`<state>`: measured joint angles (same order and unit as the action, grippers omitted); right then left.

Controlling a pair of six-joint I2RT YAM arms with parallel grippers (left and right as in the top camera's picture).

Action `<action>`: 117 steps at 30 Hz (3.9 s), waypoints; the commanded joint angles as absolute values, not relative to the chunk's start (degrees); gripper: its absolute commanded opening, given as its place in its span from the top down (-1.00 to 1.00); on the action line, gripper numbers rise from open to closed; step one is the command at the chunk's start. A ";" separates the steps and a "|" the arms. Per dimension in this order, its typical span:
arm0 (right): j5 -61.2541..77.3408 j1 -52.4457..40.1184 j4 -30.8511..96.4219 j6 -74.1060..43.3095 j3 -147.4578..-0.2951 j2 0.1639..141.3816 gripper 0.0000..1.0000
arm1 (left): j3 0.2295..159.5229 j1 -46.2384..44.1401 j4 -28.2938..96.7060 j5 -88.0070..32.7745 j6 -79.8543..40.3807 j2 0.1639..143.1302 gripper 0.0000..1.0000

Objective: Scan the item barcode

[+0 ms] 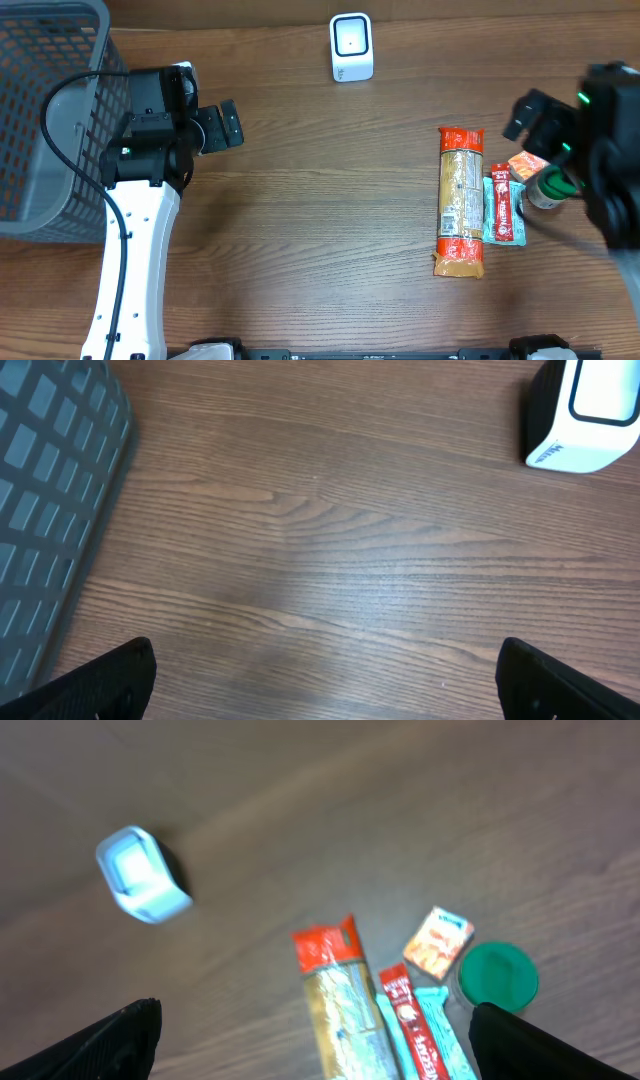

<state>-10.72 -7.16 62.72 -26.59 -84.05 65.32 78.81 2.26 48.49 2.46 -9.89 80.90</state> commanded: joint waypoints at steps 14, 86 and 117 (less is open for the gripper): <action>-10.85 -7.16 67.05 -26.59 -85.45 37.95 -1.00 | 79.11 2.22 48.42 3.18 -9.17 81.28 -0.99; -2.39 -6.90 -16.25 -5.96 -14.39 3.55 -1.00 | 79.11 2.22 48.42 3.16 -9.17 81.28 -0.99; -1.76 -6.90 4.69 -4.47 -0.45 0.16 -1.00 | 79.11 2.22 48.42 3.16 -9.17 81.28 -1.00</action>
